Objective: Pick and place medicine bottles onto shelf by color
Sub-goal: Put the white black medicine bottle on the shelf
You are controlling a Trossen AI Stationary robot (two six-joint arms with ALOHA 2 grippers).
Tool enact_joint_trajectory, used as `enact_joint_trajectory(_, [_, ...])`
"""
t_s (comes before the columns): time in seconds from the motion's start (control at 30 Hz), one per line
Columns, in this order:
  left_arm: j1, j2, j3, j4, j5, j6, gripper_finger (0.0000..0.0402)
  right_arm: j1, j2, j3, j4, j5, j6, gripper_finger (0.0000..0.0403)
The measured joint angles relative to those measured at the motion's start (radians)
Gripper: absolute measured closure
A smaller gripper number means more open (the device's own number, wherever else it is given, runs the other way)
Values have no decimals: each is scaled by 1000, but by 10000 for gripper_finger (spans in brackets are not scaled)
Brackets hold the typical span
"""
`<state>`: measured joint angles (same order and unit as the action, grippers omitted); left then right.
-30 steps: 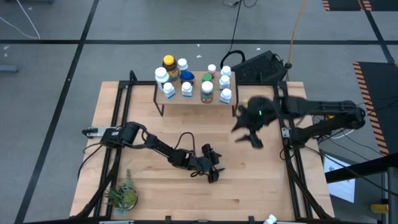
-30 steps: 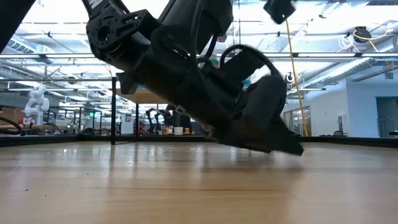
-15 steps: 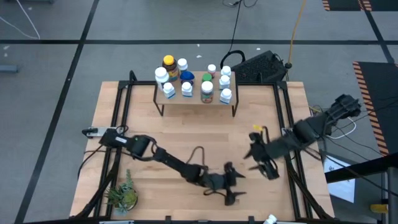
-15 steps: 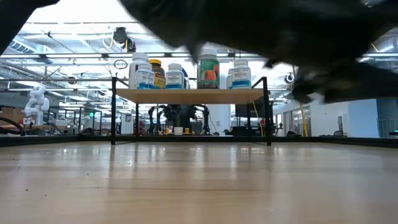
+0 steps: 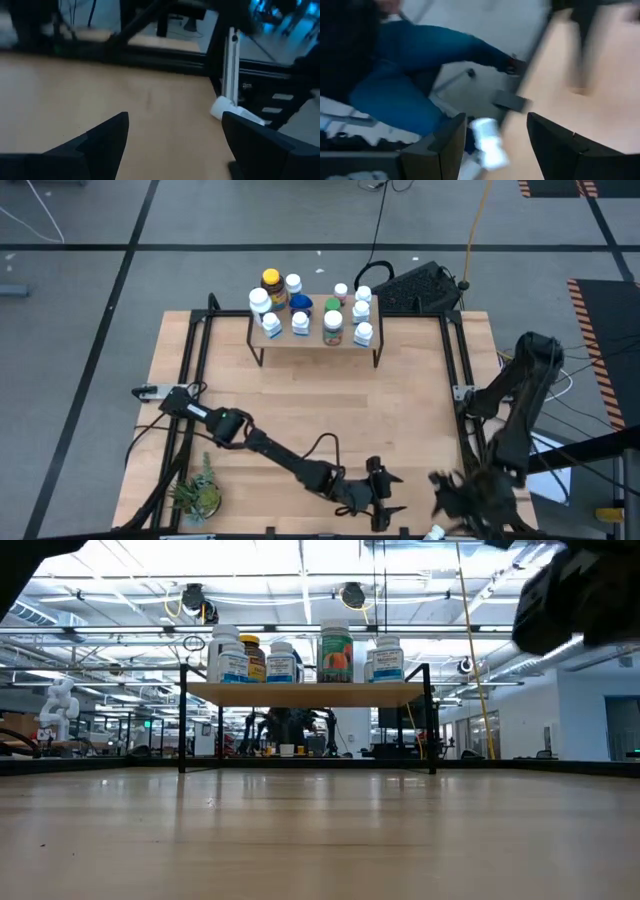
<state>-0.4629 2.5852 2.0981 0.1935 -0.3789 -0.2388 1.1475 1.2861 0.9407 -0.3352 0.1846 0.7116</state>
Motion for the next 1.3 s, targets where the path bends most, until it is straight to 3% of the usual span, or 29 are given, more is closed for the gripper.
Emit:
enact_joint_trajectory(0.13, [-21,2,-27,-9,44,-234,80,76,126,-9,170,50,-26,200])
enact_joint_trajectory(0.23, [-48,1,-27,-4,41,-314,80,102,207,-9,232,48,-47,200])
enact_joint_trajectory(0.53, [-98,0,-27,82,-173,-318,80,111,377,-10,268,32,-96,196])
enact_joint_trajectory(0.8, [-124,0,-27,117,-181,-308,80,126,398,-10,262,59,-178,165])
enact_joint_trajectory(0.97, [-138,0,-27,89,-183,-318,80,138,423,-10,260,139,-249,155])
enact_joint_trajectory(1.3, [-147,0,-27,63,-199,-325,80,106,534,-7,280,131,-189,189])
